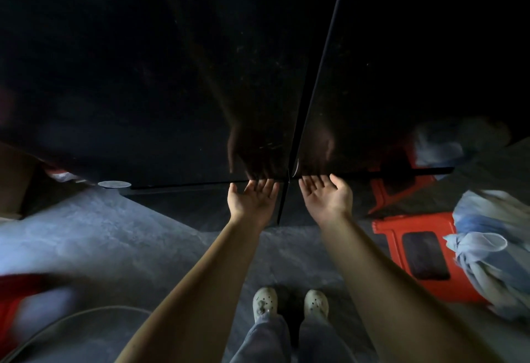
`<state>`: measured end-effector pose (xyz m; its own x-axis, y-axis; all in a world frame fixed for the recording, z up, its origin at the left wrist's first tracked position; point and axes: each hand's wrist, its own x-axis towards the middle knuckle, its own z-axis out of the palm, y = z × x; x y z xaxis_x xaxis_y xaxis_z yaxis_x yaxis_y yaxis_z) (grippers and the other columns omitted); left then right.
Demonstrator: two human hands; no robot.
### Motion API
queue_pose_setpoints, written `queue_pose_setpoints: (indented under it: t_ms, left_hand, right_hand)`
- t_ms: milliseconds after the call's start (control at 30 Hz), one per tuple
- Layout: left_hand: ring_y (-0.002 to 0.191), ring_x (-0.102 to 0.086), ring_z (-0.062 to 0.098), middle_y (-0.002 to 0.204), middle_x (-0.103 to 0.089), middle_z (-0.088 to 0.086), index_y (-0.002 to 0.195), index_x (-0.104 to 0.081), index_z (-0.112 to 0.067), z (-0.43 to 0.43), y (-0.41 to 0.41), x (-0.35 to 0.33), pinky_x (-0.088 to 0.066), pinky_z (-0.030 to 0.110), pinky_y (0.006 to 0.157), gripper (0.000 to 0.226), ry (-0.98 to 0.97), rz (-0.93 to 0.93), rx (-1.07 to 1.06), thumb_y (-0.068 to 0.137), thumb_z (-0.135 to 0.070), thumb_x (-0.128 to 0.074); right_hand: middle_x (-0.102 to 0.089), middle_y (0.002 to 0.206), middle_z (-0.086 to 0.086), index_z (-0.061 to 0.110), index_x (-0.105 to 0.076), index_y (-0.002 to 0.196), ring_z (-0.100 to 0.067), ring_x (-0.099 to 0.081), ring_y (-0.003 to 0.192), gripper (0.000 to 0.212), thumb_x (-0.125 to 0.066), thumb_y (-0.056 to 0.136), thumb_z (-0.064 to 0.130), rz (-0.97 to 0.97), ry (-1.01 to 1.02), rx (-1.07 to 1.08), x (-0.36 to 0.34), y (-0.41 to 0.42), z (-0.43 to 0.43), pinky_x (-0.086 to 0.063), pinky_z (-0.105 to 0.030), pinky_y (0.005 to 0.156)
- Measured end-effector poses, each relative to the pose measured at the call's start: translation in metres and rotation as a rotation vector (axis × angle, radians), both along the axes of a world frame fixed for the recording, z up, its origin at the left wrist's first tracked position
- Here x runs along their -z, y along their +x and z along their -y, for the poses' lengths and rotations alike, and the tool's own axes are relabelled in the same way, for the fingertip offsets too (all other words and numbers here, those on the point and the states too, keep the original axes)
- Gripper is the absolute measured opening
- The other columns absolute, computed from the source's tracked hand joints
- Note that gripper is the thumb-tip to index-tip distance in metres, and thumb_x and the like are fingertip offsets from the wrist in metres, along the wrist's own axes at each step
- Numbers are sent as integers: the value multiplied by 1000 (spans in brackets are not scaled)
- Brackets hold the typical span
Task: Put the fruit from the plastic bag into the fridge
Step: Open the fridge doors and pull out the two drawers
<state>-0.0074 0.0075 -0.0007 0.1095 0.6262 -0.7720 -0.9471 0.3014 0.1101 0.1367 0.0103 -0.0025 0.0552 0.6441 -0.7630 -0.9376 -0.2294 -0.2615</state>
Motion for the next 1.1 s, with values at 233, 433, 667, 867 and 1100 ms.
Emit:
queue_pose_setpoints:
  t_ms: [233, 433, 667, 867, 1100]
  left_hand:
    - [143, -18, 32, 155, -17, 18, 149, -15, -7, 2, -5, 0, -17, 44, 115, 66, -9, 20, 12, 98, -49, -19]
    - [142, -21, 33, 155, -18, 18, 149, -14, -7, 4, -10, 4, -17, 44, 116, 67, 22, 16, 50, 97, -50, -19]
    - [142, -22, 33, 155, -18, 19, 149, -13, -7, 12, -6, 3, -17, 43, 116, 67, 39, -16, 31, 98, -49, -19]
    - [140, -26, 32, 153, -23, 19, 148, -18, -6, 22, -1, 0, -20, 43, 116, 66, 8, -64, 21, 98, -48, -21]
    - [138, -32, 30, 149, -36, 13, 144, -33, -8, 69, 1, 2, -25, 40, 111, 62, 24, -160, 43, 97, -48, -24]
  right_hand:
    - [-31, 149, -18, 7, -17, 148, -31, -32, 137, 55, -35, 98, 25, -1, 47, -22, -3, 3, 4, -27, -43, 111]
    - [-37, 145, -18, 0, -30, 141, -31, -37, 134, 50, -35, 98, 24, 36, 67, -58, -7, 4, 8, -29, -42, 112]
    - [-44, 139, -18, 0, -34, 139, -31, -41, 130, 48, -36, 97, 24, 31, 72, -93, -3, 10, 14, -31, -41, 109]
    - [-51, 131, -19, 0, -46, 129, -30, -52, 117, 41, -38, 97, 25, 58, 51, -148, 2, 22, 32, -38, -41, 106]
    - [-60, 113, -15, 4, -58, 110, -28, -55, 111, 32, -39, 96, 26, 76, 82, -215, 2, 33, 57, -38, -40, 105]
